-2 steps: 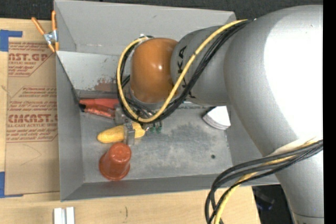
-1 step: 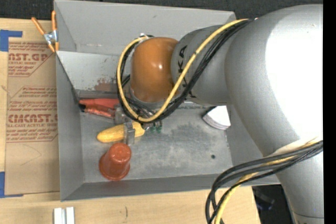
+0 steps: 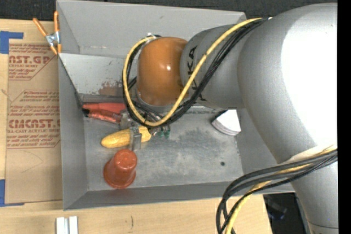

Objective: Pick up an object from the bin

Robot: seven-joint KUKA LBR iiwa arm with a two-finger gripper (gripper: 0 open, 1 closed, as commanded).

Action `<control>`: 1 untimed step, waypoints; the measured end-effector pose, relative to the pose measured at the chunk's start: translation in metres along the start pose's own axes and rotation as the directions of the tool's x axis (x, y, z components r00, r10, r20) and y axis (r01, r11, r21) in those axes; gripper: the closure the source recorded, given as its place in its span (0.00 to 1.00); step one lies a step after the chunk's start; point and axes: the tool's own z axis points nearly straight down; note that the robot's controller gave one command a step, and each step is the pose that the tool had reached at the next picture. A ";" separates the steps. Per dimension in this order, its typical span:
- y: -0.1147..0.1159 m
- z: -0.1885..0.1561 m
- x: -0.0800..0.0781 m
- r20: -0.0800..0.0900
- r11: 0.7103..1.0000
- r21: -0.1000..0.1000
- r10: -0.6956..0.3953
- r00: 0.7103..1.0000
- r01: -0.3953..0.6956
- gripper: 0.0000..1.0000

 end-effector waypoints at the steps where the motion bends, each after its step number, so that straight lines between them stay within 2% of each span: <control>1: 0.000 -0.007 0.000 0.003 1.000 0.000 0.000 1.000 0.000 1.00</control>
Offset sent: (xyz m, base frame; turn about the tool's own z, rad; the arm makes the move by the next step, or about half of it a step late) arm 0.0002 0.0002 0.1053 0.0000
